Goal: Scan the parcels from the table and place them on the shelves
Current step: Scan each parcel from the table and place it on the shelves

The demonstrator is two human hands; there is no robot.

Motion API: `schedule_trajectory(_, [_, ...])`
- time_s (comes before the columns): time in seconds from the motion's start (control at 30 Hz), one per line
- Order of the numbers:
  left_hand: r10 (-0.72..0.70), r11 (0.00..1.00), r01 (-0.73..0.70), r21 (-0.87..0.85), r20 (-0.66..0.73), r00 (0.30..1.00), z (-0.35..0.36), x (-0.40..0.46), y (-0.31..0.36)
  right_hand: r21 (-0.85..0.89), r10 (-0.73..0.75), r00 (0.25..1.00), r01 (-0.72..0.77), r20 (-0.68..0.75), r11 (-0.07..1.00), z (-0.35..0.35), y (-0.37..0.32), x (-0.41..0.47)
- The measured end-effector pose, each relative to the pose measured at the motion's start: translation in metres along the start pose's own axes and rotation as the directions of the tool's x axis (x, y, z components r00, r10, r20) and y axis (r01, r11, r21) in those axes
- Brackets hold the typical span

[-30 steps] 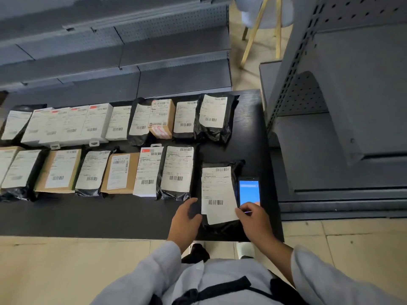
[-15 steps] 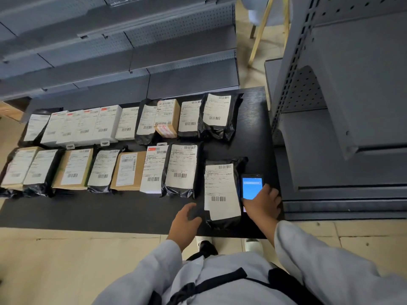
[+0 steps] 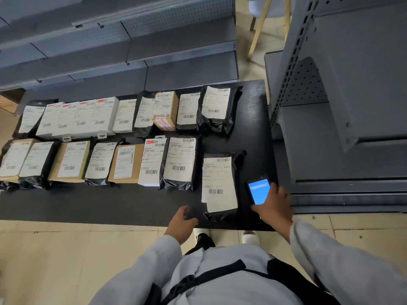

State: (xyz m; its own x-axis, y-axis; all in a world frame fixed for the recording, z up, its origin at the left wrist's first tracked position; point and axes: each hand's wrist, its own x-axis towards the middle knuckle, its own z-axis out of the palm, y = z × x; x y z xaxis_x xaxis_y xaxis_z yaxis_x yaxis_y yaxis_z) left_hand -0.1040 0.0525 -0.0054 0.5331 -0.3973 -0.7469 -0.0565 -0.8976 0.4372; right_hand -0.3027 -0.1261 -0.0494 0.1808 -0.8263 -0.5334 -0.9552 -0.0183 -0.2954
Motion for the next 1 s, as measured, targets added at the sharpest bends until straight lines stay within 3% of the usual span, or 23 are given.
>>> schedule_trajectory(0.43, [-0.002,0.999,0.001,0.046,0.016,1.0,0.009,-0.01,0.001,-0.111,-0.096,0.992,0.087,-0.077,0.99,-0.003,-0.005,-0.005])
schedule_trajectory(0.53, [-0.01,0.999,0.01,0.041,-0.003,1.0,0.009,-0.014,-0.003,-0.019,-0.101,0.993,0.1,-0.059,0.995,-0.007,0.001,0.0])
schedule_trajectory(0.6, [-0.017,1.0,0.017,0.024,-0.03,0.999,0.007,-0.015,-0.006,0.145,-0.06,0.998,0.061,-0.007,0.988,-0.011,0.007,0.008])
schedule_trajectory(0.67, [-0.026,1.0,0.026,-0.004,-0.06,0.998,0.004,-0.014,-0.008,0.492,-0.005,0.993,-0.055,0.121,0.869,-0.021,0.01,0.013])
schedule_trajectory(0.73, [-0.038,0.998,0.034,-0.044,-0.081,0.996,0.002,-0.013,-0.009,0.792,-0.047,0.953,-0.221,0.299,0.569,-0.037,0.01,0.008])
schedule_trajectory(0.8, [-0.045,0.994,0.036,-0.1,-0.086,0.995,0.0,-0.012,-0.008,0.878,-0.222,0.882,-0.325,0.415,0.351,-0.06,0.008,-0.005])
schedule_trajectory(0.87, [-0.044,0.99,0.033,-0.14,-0.079,0.996,-0.001,-0.011,-0.004,0.905,-0.421,0.802,-0.361,0.424,0.225,-0.081,0.009,-0.018])
schedule_trajectory(1.0, [0.004,0.99,-0.012,-0.143,-0.057,0.998,-0.003,-0.003,0.01,0.942,-0.628,0.714,-0.318,0.31,0.104,-0.105,0.01,-0.042])
